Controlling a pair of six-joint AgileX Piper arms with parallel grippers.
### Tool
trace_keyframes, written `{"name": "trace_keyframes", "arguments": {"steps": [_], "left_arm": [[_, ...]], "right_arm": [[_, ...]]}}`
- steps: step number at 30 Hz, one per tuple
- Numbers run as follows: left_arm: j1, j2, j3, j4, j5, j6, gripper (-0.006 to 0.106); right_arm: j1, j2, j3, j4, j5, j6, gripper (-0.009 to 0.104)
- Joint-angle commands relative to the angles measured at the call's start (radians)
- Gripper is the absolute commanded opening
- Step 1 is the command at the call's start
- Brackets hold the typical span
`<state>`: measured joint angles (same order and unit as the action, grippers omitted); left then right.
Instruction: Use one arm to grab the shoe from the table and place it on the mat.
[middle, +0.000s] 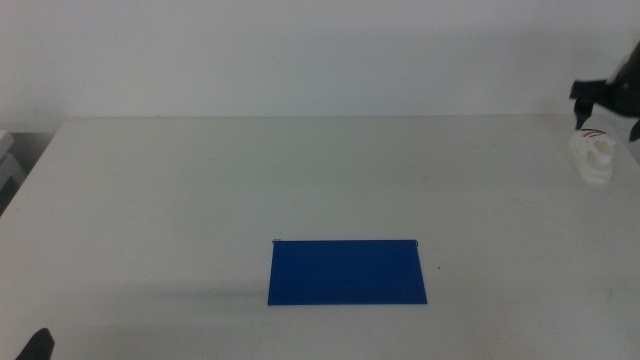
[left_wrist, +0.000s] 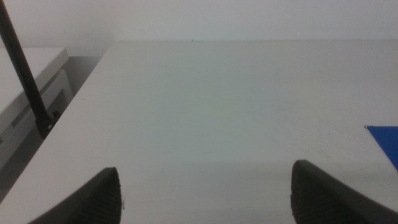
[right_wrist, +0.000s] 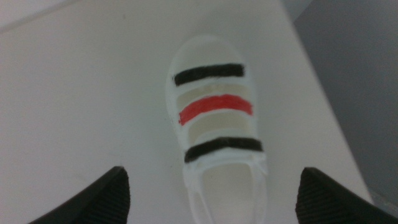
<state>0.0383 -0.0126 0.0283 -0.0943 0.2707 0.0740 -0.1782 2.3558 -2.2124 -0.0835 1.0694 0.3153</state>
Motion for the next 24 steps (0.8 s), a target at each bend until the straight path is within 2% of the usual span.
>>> {"name": "trace_keyframes", "arguments": {"steps": [1, 7, 10, 13, 16, 18, 19, 24], "left_arm": [[-0.005, -0.014, 0.008, -0.008, -0.081, -0.003, 0.094], [-0.005, -0.014, 0.008, -0.008, -0.081, -0.003, 0.094], [-0.005, -0.014, 0.008, -0.008, -0.081, -0.003, 0.094], [-0.005, -0.014, 0.008, -0.008, -0.081, -0.003, 0.094], [-0.005, -0.014, 0.008, -0.008, -0.081, -0.003, 0.094], [-0.005, -0.014, 0.008, -0.008, -0.081, -0.003, 0.094], [-0.005, -0.014, 0.008, -0.008, -0.081, -0.003, 0.094], [-0.005, -0.014, 0.008, -0.008, -0.081, -0.003, 0.094]], "right_arm": [[-0.008, -0.041, -0.040, -0.011, -0.042, -0.023, 0.078], [-0.010, 0.003, -0.040, -0.014, -0.053, -0.028, 0.077], [-0.013, 0.019, -0.040, -0.014, -0.053, -0.030, 0.071], [-0.013, 0.030, -0.040, -0.017, -0.053, -0.039, 0.056], [-0.016, 0.032, -0.040, -0.019, -0.059, -0.040, 0.027], [-0.017, 0.031, -0.040, -0.018, -0.057, -0.053, 0.002], [-0.017, 0.029, -0.040, -0.018, -0.053, -0.060, -0.004], [0.007, -0.026, -0.037, -0.002, 0.007, -0.082, -0.004]]}}
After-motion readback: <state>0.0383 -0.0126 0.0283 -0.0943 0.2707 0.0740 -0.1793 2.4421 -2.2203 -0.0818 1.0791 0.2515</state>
